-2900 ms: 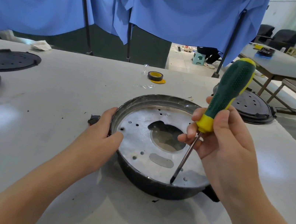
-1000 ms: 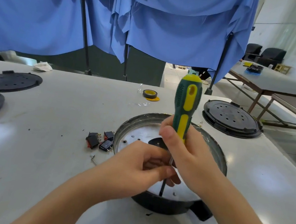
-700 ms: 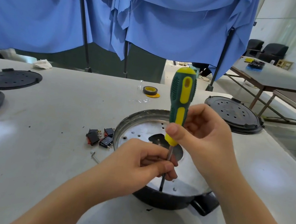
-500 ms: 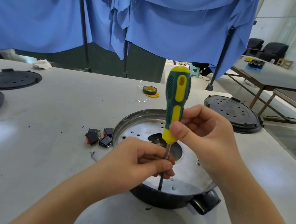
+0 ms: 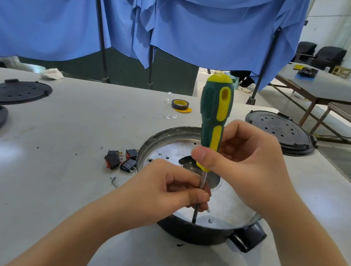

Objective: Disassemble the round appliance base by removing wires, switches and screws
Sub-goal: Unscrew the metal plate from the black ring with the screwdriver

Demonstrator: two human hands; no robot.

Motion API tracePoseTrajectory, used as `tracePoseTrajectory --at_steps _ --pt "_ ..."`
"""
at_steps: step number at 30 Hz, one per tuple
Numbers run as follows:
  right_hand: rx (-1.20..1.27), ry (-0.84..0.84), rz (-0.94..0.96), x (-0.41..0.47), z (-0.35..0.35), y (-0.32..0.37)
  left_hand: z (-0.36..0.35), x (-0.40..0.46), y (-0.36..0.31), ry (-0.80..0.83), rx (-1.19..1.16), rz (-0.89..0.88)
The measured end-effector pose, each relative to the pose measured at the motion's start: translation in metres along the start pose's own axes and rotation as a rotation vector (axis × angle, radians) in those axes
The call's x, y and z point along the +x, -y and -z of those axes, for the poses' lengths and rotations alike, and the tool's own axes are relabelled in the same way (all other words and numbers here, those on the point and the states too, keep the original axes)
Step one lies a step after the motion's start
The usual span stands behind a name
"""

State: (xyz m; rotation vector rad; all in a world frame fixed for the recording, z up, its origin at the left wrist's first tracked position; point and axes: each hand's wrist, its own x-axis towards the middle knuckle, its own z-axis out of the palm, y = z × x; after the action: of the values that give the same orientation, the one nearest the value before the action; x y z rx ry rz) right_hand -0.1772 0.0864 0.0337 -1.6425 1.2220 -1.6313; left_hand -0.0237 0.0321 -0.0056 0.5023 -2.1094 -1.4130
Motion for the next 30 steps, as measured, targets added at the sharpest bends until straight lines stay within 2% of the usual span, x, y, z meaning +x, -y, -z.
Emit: tracePoseTrajectory --at_steps 5,9,13,16,21,24,26,30 --pt "0.172 0.273 -0.089 0.001 0.016 0.002 0.0 0.001 0.001 -0.02 -0.007 -0.003" --pt "0.25 0.387 -0.129 0.002 0.023 -0.005 -0.001 0.001 0.002 -0.036 0.023 -0.003" --pt "0.239 0.324 -0.187 0.004 0.022 -0.013 0.0 -0.001 0.002 0.018 0.091 0.021" --pt "0.242 0.267 -0.2 0.003 0.02 -0.017 -0.002 -0.001 0.004 -0.013 0.107 0.033" --pt "0.113 0.105 -0.126 0.002 0.013 -0.018 -0.003 -0.001 0.005 -0.029 0.137 0.037" --pt "0.142 0.037 -0.107 0.002 0.012 -0.019 -0.003 -0.001 0.005 -0.041 0.137 0.024" --pt "0.206 0.048 -0.122 0.002 0.015 -0.02 -0.002 0.0 0.005 -0.052 0.128 0.018" --pt "0.312 0.212 -0.158 0.001 0.02 -0.02 -0.002 0.0 0.004 -0.066 0.14 0.005"
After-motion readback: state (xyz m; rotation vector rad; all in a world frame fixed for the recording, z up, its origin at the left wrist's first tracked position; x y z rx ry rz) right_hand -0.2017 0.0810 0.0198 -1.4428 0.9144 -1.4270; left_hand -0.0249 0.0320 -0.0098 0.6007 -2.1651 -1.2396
